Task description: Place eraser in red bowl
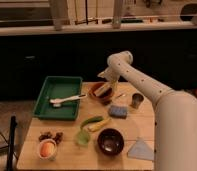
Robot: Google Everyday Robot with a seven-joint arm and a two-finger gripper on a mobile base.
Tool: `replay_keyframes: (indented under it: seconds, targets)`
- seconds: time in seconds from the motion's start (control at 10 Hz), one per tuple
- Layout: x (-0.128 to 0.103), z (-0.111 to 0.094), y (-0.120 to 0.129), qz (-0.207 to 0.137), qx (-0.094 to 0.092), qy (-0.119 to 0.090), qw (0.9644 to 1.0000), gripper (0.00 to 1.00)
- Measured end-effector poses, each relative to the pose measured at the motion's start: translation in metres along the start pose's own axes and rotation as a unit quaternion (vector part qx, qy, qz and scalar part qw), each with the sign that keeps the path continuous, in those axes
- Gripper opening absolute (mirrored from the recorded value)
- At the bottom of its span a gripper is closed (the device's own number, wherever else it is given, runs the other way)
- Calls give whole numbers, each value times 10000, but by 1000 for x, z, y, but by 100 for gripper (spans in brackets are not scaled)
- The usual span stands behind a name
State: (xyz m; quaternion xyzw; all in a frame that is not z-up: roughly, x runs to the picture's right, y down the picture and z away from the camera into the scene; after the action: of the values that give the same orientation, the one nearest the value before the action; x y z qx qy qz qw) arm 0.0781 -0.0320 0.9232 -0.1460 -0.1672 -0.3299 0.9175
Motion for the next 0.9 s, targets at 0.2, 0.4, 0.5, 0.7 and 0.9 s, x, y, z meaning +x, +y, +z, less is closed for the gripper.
replay_keyframes:
  seconds: [0.2, 0.4, 0.5, 0.7, 0.9]
  targets:
    - [-1, 0, -1, -2, 3, -5, 10000, 80]
    - [-1, 0, -1, -5, 3, -7, 10000, 80]
    - [-1, 0, -1, -4, 4, -7, 10000, 80]
    - [-2, 0, -2, -10, 4, -10, 10000, 80]
    - [-2, 0, -1, -8, 4, -10, 10000, 80]
